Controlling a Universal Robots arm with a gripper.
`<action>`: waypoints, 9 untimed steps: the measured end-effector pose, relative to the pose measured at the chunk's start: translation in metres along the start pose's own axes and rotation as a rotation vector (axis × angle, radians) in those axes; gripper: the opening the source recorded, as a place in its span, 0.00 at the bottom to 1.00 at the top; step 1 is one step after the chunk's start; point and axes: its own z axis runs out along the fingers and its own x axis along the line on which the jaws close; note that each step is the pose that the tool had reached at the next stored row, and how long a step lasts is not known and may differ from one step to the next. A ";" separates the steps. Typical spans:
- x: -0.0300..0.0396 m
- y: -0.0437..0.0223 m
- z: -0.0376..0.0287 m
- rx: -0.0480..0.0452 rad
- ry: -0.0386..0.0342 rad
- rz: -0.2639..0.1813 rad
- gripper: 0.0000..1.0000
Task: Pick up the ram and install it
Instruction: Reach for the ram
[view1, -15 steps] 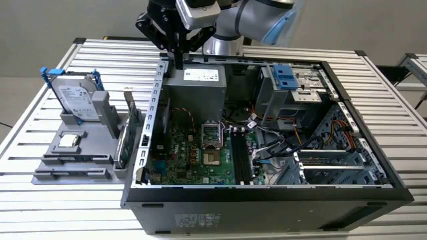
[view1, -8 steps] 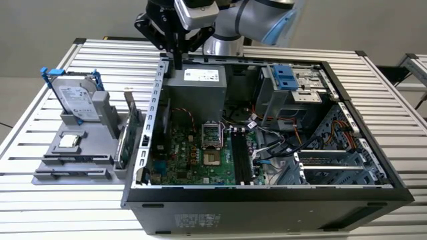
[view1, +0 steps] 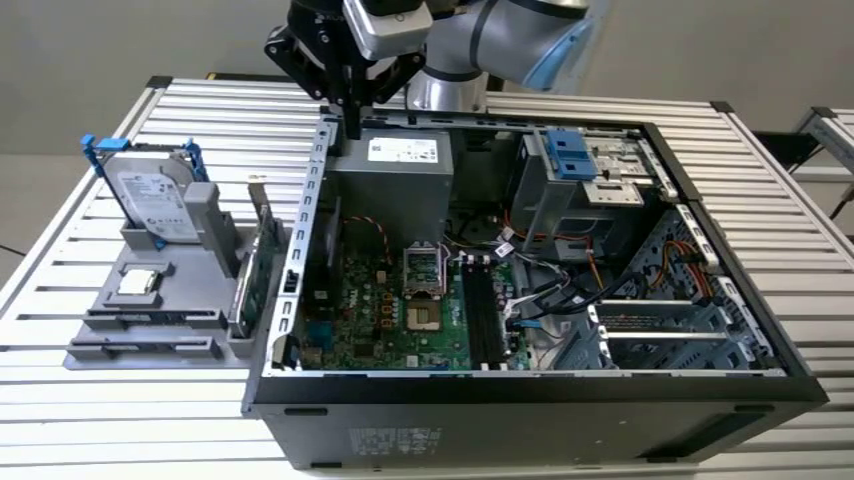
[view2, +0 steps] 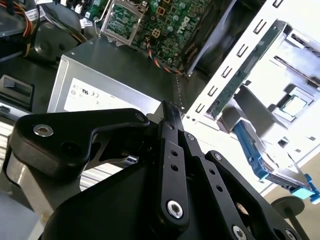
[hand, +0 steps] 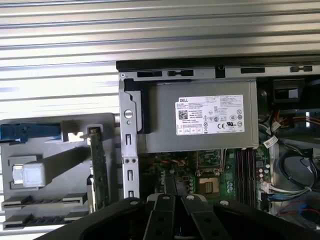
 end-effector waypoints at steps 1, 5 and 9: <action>0.0005 0.0000 0.0000 0.0000 0.0000 0.000 0.00; 0.0026 -0.0002 0.0000 -0.0001 -0.0001 0.000 0.00; 0.0048 -0.0003 -0.0001 -0.0001 0.0000 0.000 0.00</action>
